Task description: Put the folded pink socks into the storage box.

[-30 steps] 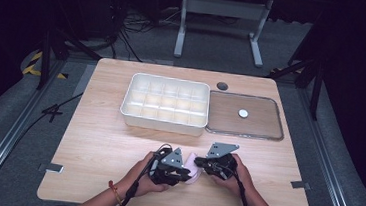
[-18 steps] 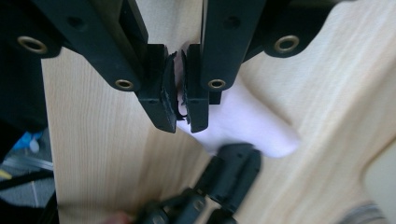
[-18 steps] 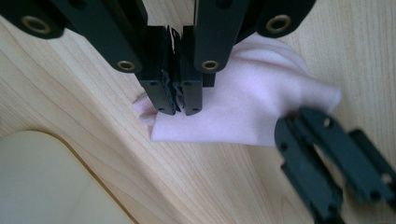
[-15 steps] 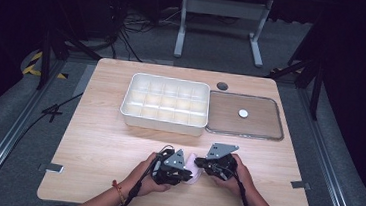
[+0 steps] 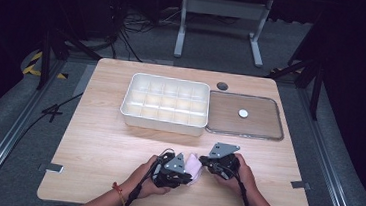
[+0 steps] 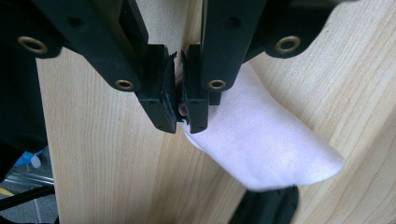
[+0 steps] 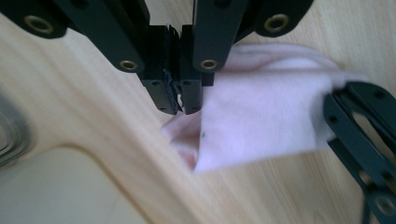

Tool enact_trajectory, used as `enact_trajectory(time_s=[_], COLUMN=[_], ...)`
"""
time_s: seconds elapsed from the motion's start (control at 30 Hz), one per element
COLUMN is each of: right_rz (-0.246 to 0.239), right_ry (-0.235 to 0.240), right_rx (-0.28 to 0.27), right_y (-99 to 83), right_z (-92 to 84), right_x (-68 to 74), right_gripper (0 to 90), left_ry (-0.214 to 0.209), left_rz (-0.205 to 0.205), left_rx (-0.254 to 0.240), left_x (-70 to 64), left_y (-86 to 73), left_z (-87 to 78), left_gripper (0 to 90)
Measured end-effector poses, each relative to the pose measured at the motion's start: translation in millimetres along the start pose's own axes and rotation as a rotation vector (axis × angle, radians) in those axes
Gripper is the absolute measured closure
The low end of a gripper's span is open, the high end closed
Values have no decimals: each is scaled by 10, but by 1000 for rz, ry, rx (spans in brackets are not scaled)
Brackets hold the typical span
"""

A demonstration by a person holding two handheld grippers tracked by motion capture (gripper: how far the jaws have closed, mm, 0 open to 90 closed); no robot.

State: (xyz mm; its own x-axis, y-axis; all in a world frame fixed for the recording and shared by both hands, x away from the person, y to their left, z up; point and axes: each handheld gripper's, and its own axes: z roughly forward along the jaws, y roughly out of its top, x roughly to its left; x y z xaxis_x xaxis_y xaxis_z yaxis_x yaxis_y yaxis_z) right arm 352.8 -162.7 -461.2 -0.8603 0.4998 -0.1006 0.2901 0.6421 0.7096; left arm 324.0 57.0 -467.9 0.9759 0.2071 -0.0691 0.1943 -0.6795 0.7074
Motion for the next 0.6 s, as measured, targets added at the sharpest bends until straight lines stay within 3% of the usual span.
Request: enact_trajectory(time_s=[0.2, 0.3, 0.47, 0.53, 0.6], right_rz=[0, -5, -53, -49, -38], right_ry=[-6, 51, 126, 135, 143], right_rx=[-108, -143, -80, -42, -41], right_y=[117, 145, 142, 118, 94], right_z=[-174, -193, -37, 28, 57], right_x=[62, 120, 246, 269, 250], right_gripper=[856, 850, 839, 840, 848], left_ry=[-2, -4, -5, -8, -6], left_rz=[-8, -7, -1, -2, 5], left_rx=[-5, -2, -5, -4, -3], left_x=[0, 4, 11, 10, 9], left_y=[-2, 1, 1, -2, -2], left_z=[4, 4, 6, 7, 7], left_gripper=[829, 828, 827, 826, 825])
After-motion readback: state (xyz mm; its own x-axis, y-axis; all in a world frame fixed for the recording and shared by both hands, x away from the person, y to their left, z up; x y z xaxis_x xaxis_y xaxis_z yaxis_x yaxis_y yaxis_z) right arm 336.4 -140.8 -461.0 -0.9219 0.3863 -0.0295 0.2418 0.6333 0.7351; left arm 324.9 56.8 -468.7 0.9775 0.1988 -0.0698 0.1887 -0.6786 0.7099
